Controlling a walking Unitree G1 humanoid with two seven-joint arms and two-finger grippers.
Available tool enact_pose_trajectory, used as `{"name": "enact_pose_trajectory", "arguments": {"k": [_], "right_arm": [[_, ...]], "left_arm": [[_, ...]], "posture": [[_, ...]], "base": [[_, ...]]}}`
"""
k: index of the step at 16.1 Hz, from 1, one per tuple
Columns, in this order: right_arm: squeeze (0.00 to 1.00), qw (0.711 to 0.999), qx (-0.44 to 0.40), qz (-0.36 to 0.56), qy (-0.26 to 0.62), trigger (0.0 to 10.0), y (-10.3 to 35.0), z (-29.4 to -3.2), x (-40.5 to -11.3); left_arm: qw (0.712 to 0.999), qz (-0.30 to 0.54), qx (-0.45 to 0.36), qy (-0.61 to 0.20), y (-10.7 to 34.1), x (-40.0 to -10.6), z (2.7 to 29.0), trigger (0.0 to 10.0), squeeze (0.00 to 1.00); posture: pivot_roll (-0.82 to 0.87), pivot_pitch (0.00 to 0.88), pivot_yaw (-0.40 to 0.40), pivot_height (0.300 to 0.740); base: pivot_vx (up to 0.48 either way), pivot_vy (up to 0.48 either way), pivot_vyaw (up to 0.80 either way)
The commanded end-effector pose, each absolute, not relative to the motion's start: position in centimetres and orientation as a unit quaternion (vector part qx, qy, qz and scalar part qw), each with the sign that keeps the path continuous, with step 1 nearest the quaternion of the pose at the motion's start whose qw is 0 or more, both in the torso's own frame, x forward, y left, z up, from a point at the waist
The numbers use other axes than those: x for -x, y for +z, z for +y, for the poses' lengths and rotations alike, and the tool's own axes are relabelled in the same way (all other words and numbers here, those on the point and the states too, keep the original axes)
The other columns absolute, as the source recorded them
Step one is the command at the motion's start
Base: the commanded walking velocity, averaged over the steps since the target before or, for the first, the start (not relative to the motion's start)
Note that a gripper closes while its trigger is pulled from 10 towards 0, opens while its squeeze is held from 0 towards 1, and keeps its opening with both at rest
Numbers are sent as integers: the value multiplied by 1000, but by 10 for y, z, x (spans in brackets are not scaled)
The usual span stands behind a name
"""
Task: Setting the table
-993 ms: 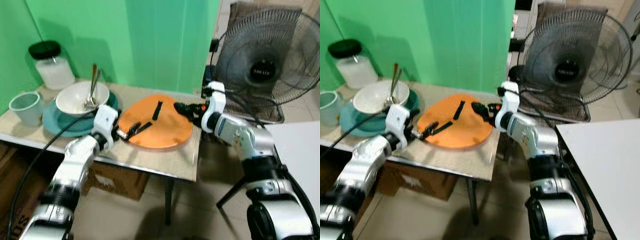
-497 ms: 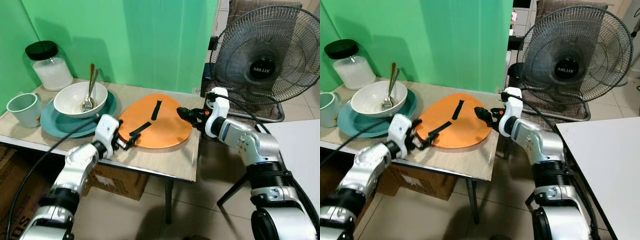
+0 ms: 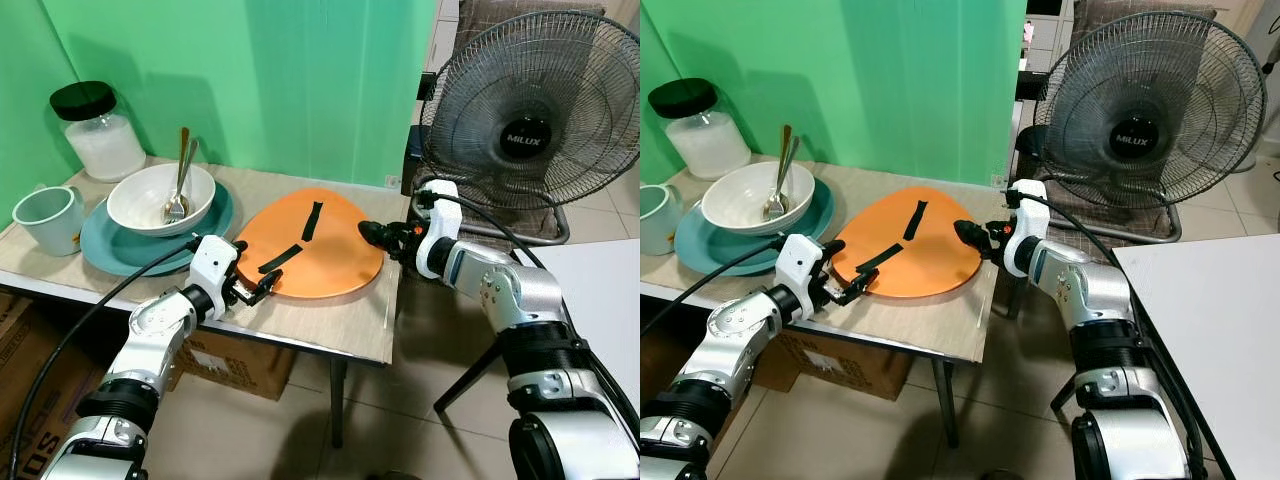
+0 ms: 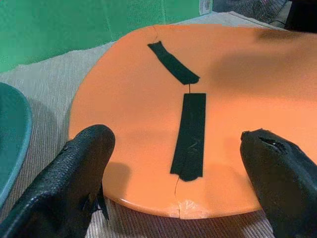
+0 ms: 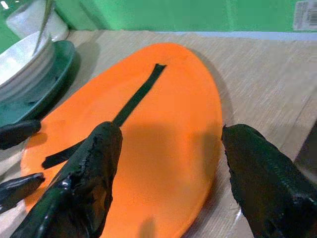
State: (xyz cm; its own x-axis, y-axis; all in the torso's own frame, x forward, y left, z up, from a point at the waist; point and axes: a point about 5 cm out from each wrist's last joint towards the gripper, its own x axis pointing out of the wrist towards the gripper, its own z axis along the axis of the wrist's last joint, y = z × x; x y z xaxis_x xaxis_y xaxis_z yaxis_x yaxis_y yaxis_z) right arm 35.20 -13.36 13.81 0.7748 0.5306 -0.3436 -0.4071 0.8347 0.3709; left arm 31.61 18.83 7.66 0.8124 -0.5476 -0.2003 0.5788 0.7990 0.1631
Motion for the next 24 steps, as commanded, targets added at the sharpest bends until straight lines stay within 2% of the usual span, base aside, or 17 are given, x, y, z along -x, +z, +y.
{"name": "enact_pose_trajectory", "arguments": {"k": [1, 7, 13, 18, 21, 24], "right_arm": [[0, 937, -135, 208, 244, 10000, 144, -135, -356], [0, 945, -137, 192, 225, 10000, 149, -142, -362], [0, 947, -137, 193, 219, 10000, 147, -142, -365], [0, 946, -135, 201, 215, 10000, 140, -140, -366], [0, 930, -187, 219, 230, 10000, 136, -136, -366], [0, 897, -228, 258, 277, 10000, 123, -125, -358]], "left_arm": [[939, 119, -118, -299, 59, -307, 195, 10000, 0], [934, 80, -117, -327, 66, -298, 188, 10000, 0], [933, 120, -129, -314, 51, -288, 199, 10000, 0], [932, 136, -128, -312, 40, -281, 196, 10000, 0], [931, 139, -132, -310, 37, -280, 196, 10000, 0], [932, 137, -132, -308, 37, -280, 195, 10000, 0]], "posture": [[-140, 37, 34, 740], [-144, 35, 36, 740], [-140, 35, 30, 740], [-144, 28, 17, 740], [-143, 23, 8, 740], [-142, 15, 2, 740]], "base": [[0, 0, 0], [0, 0, 0], [0, 0, 0], [0, 0, 0], [0, 0, 0], [0, 0, 0]]}}
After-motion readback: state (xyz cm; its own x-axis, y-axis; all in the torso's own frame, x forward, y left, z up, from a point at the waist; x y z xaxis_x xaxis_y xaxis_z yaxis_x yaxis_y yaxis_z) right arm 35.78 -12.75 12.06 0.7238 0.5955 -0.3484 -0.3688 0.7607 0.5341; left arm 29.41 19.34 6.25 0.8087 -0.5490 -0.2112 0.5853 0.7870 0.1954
